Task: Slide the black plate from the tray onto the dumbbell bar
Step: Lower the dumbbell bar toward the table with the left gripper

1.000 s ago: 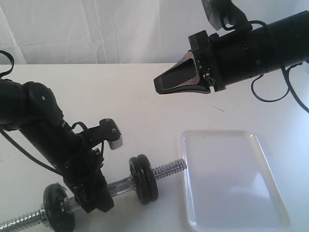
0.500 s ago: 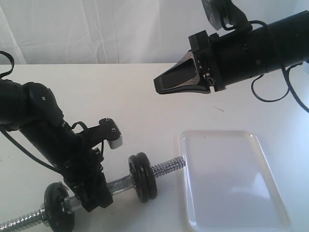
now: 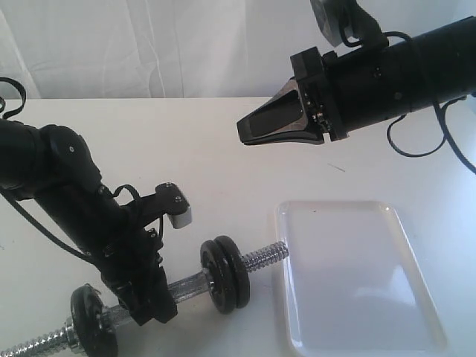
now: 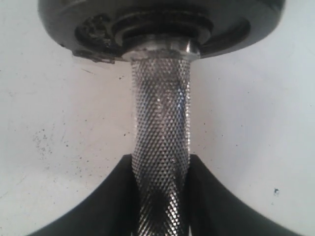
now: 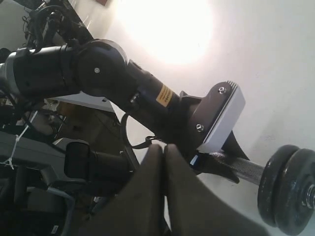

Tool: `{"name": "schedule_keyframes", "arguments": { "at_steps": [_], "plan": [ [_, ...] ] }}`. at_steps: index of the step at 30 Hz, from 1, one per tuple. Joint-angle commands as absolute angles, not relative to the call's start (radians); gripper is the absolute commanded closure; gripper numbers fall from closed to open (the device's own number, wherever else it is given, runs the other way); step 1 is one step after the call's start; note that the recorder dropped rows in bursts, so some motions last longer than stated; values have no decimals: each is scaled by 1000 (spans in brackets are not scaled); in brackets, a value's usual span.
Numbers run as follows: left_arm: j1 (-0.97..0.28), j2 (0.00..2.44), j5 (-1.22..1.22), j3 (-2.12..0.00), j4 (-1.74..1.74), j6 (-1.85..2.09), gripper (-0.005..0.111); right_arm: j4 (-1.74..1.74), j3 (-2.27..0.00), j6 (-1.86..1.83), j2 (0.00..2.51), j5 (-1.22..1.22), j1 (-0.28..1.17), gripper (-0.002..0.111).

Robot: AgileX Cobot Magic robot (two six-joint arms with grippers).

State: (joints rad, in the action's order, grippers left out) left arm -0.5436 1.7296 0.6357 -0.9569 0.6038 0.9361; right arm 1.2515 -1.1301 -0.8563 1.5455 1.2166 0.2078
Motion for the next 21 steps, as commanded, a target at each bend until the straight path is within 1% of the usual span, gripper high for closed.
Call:
{"name": "schedule_keyframes", "arguments": {
  "at_steps": [1, 21],
  "plan": [
    [-544, 1695, 681, -978, 736, 930, 107, 1252, -1126, -867, 1537, 1221, 208, 107],
    [-544, 1691, 645, -978, 861, 964, 107, 1252, -1126, -867, 1537, 1221, 208, 107]
  ]
}}
